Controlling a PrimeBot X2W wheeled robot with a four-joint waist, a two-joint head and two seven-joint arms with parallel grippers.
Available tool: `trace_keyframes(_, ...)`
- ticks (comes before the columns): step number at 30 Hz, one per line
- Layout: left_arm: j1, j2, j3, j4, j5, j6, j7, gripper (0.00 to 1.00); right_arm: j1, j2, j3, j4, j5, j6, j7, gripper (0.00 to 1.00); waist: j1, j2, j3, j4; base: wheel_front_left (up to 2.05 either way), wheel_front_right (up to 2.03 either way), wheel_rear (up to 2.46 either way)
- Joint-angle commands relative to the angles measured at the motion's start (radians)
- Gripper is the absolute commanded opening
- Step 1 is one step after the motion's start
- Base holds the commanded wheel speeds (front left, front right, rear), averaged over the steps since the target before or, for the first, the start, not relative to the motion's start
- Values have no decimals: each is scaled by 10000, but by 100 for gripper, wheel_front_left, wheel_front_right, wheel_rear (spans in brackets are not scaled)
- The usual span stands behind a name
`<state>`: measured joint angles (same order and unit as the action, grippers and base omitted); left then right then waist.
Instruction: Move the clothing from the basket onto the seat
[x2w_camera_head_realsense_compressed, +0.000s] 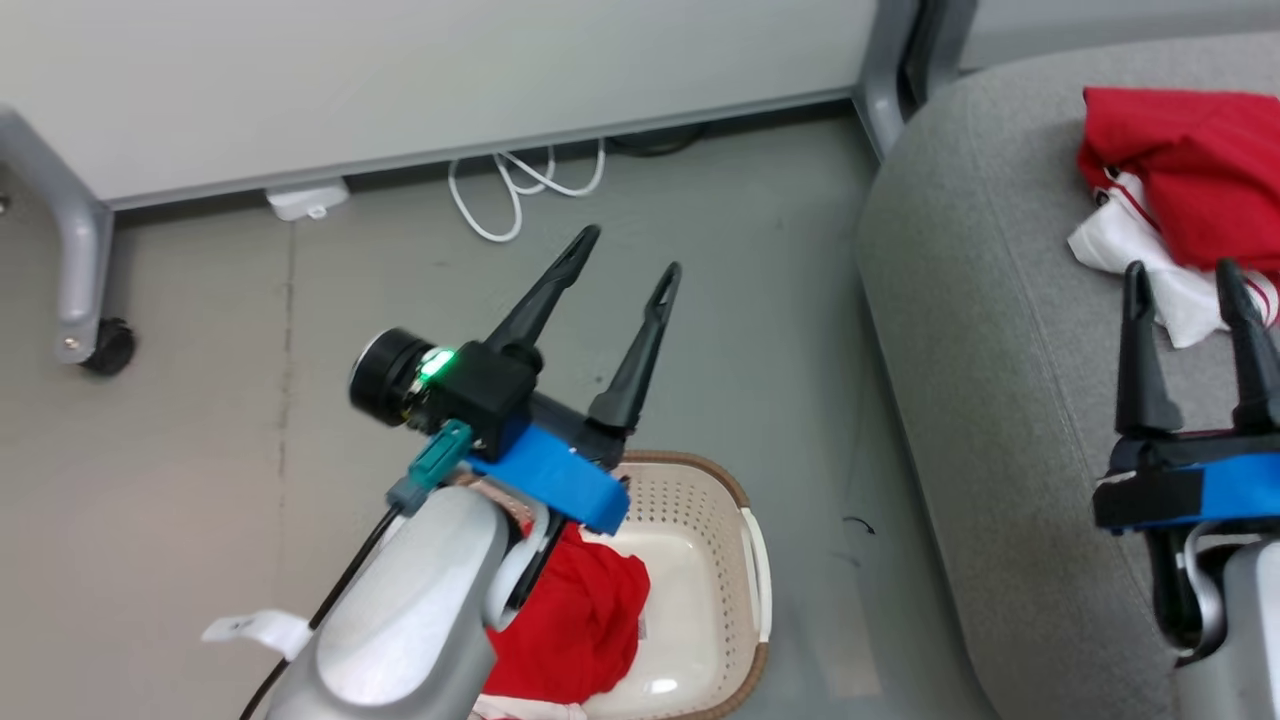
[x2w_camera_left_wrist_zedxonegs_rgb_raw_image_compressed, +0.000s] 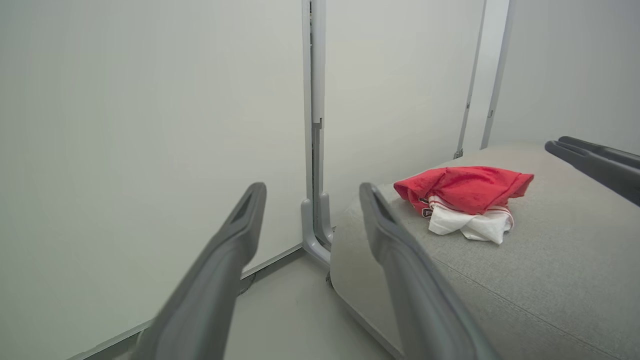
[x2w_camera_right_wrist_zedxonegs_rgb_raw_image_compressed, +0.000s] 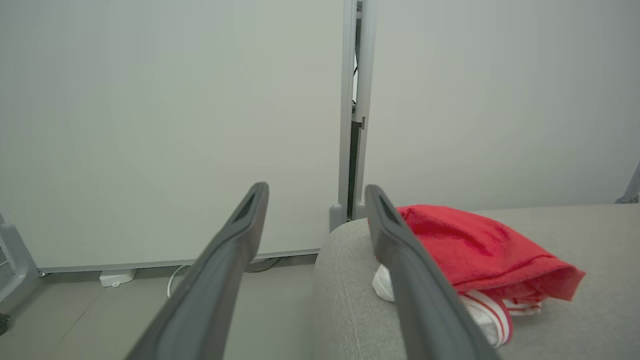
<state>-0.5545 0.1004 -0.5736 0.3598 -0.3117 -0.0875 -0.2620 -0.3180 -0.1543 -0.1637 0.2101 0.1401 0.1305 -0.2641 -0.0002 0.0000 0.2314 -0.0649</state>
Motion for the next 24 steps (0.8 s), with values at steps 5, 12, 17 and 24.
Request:
trace_keyframes(5, 949, 142, 984, -323, 283, 80, -44, 100, 609, 208, 365, -418, -4, 5, -6, 100, 2, 0, -640, 573, 0, 0, 0)
trace_keyframes(12, 2211, 246, 2329, -673, 550, 96, -43, 100, 1220, 442, 645, -768, -173, 5, -6, 100, 2, 0, -1153, 891, 0, 0, 0)
trace_keyframes(17, 2914, 211, 2983, -828, 732, 52, -38, 100, 1794, 589, 644, -950, -230, 5, -6, 100, 2, 0, -1531, 1113, 0, 0, 0)
trace_keyframes(24, 3729, 100, 3729, -1029, 962, 17, -38, 100, 2575, 785, 668, -1035, -182, 5, -6, 100, 2, 0, -1947, 1324, 0, 0, 0)
